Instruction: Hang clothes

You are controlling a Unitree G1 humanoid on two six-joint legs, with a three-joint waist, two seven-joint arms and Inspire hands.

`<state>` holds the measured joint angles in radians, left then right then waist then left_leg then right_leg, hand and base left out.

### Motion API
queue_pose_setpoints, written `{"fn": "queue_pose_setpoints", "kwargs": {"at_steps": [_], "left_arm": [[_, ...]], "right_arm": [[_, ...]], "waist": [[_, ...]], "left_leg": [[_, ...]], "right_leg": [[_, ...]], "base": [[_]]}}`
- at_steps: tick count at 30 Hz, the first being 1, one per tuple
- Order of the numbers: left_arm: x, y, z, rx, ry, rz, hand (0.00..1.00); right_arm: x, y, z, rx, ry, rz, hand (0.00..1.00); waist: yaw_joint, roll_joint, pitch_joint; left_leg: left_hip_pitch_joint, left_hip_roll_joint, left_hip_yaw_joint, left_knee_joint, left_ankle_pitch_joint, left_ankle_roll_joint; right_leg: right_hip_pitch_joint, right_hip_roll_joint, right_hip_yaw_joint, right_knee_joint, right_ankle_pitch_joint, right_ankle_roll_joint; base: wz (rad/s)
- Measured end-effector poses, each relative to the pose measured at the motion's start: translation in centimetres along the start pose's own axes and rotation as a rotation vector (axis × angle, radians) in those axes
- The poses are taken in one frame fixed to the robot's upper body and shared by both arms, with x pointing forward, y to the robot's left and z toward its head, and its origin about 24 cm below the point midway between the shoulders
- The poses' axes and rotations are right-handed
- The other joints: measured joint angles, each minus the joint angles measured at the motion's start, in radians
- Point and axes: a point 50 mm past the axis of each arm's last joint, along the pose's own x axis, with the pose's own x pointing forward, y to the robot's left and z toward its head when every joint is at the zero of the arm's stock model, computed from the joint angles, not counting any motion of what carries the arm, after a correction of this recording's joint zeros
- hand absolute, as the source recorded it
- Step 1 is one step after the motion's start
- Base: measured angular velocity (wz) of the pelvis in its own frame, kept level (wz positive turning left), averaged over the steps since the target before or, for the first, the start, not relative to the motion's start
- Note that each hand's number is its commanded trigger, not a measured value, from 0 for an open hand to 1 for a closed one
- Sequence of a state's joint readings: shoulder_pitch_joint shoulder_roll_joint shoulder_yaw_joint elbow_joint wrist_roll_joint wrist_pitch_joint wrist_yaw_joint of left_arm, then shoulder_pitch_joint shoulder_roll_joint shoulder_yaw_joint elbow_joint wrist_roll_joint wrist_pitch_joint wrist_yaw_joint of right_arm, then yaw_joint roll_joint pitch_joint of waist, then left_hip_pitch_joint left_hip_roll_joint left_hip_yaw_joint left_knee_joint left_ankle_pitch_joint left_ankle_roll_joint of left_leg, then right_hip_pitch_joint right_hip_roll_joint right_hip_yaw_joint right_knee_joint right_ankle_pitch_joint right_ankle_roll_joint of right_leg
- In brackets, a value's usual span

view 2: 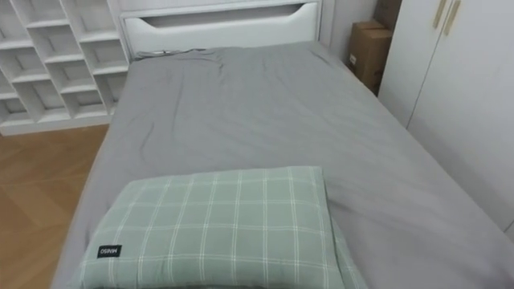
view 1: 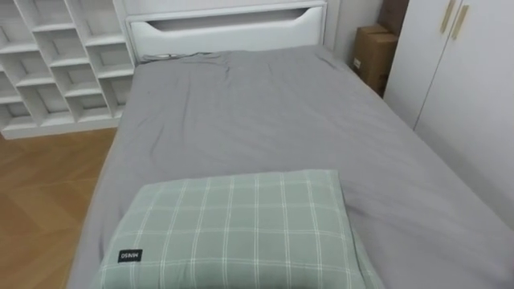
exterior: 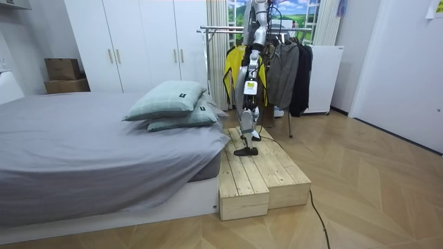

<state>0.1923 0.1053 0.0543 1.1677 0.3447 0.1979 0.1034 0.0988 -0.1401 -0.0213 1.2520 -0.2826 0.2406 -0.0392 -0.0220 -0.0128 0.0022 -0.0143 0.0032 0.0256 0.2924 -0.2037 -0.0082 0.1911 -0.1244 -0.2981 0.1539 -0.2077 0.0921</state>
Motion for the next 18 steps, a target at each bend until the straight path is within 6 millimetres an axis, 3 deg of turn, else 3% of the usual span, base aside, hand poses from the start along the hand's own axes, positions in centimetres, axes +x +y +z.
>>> {"fn": "queue_pose_setpoints", "kwargs": {"at_steps": [18], "left_arm": [[0.02,0.08,0.98,0.021,-0.009,-0.026,0.00]], "right_arm": [[-0.03,-0.13,0.37,-0.033,-0.012,0.020,0.00]], "waist": [[-0.001,-0.002,0.0008]], "left_leg": [[-0.013,-0.004,-0.005,0.015,-0.014,-0.001]], "right_leg": [[0.001,-0.003,-0.012,-0.001,-0.019,0.004]], "base": [[0.02]]}}
